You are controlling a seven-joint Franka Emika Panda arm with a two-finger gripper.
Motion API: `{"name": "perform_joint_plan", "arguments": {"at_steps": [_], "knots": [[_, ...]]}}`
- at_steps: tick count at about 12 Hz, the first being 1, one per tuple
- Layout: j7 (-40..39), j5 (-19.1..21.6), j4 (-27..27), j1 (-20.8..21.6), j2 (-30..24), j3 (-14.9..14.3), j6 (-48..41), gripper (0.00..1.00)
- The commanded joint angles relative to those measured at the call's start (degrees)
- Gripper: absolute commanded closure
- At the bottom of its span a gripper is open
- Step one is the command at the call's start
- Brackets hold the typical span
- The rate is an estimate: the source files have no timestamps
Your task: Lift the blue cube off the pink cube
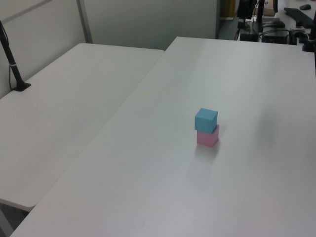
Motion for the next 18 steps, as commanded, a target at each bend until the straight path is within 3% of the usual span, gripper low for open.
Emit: {"name": "perform_joint_plan", "arguments": {"at_steps": [1,9,14,18], "knots": [[-0.27,1.28,0.02,0.72,-0.10,0.08,-2.30,0.00],[-0.18,1.28,0.03,0.80,-0.10,0.17,-2.49,0.00],[-0.88,1.10,-0.94,5.81,3.32,1.57,-3.81,0.00],[3.15,1.71,-2.77,5.99,7.98,8.07,0.23,0.00]]}}
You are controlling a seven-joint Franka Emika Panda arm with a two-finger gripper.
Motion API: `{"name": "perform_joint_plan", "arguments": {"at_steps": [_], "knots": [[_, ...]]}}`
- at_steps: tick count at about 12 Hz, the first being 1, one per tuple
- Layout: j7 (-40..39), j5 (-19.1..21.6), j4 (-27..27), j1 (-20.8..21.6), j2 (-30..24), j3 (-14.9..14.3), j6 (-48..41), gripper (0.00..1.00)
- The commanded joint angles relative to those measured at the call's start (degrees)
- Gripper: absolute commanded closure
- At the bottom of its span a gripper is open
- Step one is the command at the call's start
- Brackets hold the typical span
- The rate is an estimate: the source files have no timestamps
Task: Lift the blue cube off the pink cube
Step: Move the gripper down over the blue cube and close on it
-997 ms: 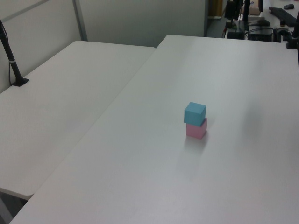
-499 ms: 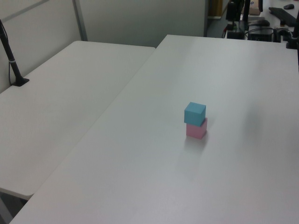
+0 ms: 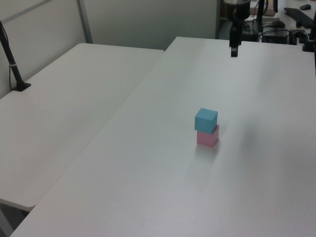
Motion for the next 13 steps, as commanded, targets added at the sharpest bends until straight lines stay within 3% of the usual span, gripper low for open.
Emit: {"name": "perform_joint_plan", "arguments": {"at_steps": [1,2,5,9,13], "knots": [[4.75,2.72,-3.25,0.39,3.05,5.18,4.90,0.00],[8.95,3.25,-4.04,0.31,4.63,7.21,9.02,0.00],[15.92,3.26,-4.14,0.48,8.15,9.77,13.53,0.00],[22.16,3.26,-4.05,2.85,13.16,10.04,19.42,0.00],[22.53,3.08,-3.96,2.77,15.53,11.80,21.44,0.00]]}}
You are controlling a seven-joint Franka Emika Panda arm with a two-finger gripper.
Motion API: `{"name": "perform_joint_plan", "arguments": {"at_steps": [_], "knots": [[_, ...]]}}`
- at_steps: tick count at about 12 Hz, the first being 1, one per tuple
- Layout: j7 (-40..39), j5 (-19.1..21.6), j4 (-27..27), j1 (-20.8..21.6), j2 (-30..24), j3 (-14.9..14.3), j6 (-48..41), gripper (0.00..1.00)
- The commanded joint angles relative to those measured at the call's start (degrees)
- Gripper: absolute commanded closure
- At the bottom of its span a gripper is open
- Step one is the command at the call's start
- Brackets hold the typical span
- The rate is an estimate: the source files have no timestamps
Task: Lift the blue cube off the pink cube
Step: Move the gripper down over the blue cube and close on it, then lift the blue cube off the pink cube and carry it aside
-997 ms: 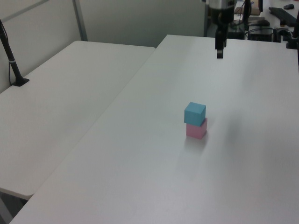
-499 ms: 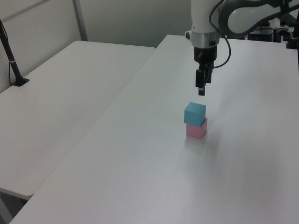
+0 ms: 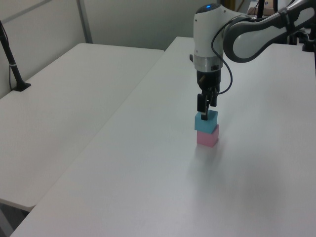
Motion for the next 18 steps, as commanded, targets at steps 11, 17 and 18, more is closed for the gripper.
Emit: {"name": "perform_joint_plan", "arguments": {"at_steps": [11,17,18], "knots": [[-11.08,-0.69,0.48,-4.23,-3.31,0.63,-3.59,0.73],[-27.96,-2.00,-1.09,-14.77,-4.20,0.37,-7.48,0.72],[-31.38,-3.05,-2.14,-16.88,-4.20,0.28,-7.39,0.72]]}}
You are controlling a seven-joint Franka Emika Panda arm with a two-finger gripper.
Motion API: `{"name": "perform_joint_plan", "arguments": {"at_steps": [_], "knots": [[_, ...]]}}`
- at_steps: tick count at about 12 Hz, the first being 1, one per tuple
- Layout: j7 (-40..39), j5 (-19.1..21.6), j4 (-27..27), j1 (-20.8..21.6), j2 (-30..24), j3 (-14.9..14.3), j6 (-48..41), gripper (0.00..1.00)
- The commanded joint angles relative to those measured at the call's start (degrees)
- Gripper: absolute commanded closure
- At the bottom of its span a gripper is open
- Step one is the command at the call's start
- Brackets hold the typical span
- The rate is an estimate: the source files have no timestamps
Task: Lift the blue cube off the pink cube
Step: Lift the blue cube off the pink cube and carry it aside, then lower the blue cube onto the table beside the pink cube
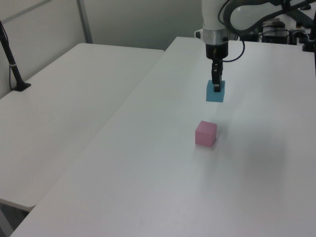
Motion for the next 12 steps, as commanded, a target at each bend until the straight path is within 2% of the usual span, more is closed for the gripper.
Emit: {"name": "perform_joint_plan", "arguments": {"at_steps": [1,4,11,12], "knots": [[-9.42,-2.39,-2.88,-5.60,-0.43,-0.09,-0.16,0.71],[-14.54,-2.31,-3.05,-9.12,1.41,-0.09,0.37,0.71],[-13.94,-1.17,-5.43,-12.03,6.25,-0.09,10.12,0.70],[-13.76,-0.20,-5.43,-12.21,6.25,-0.09,10.65,0.65]]}}
